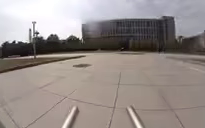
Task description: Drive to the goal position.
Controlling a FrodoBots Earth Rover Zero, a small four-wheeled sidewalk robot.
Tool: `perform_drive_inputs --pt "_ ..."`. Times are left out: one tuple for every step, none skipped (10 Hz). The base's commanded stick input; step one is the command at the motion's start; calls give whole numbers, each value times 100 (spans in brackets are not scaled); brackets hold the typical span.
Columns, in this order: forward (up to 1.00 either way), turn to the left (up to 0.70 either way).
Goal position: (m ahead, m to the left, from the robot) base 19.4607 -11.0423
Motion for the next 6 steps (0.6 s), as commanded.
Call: perform_drive_inputs --pt "100 2" --pt "100 2" --pt "100 2" --pt "100 2" --pt "100 2" --pt "100 2"
